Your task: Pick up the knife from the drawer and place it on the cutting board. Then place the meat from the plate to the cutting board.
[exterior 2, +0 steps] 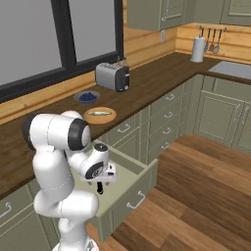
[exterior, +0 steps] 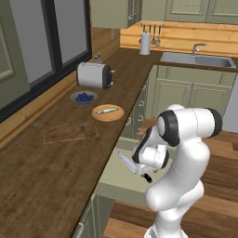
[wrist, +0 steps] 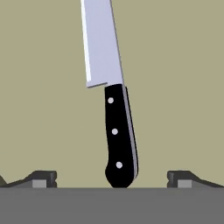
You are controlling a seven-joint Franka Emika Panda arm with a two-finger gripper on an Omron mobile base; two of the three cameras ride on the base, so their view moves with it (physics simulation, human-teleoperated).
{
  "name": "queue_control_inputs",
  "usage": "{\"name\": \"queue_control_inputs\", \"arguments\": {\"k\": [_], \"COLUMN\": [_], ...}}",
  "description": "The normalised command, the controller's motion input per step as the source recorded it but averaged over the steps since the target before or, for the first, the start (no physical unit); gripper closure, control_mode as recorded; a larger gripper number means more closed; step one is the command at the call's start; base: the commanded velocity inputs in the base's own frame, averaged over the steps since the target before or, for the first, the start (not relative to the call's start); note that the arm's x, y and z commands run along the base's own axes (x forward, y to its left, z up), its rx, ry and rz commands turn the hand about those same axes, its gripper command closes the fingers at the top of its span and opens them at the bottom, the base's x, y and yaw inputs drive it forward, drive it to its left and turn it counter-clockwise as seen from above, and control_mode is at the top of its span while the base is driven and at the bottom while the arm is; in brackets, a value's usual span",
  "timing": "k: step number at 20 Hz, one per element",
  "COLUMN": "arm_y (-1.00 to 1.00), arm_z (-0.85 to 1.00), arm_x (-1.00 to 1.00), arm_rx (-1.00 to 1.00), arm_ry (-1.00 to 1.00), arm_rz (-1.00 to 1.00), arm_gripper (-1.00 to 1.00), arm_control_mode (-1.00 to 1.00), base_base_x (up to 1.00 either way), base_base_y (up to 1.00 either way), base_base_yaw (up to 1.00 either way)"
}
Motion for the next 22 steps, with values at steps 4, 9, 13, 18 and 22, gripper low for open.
{"name": "queue_control_inputs", "arguments": {"k": [4,9,13,18,22], "arm_y": [0.0,-0.02,0.0,0.0,0.0], "arm_z": [-0.21,-0.29,-0.27,-0.23,-0.13], "arm_x": [0.05,0.0,0.0,0.0,0.0], "arm_rx": [0.0,0.0,0.0,0.0,0.0], "arm_ry": [0.0,0.0,0.0,0.0,0.0], "arm_rz": [0.01,0.01,0.01,0.01,0.0], "arm_gripper": [-1.0,-1.0,-1.0,1.0,1.0], "arm_control_mode": [-1.0,-1.0,-1.0,-1.0,-1.0], "base_base_x": [0.0,0.0,0.0,0.0,0.0], "base_base_y": [0.0,0.0,0.0,0.0,0.0], "base_base_yaw": [0.0,0.0,0.0,0.0,0.0]}}
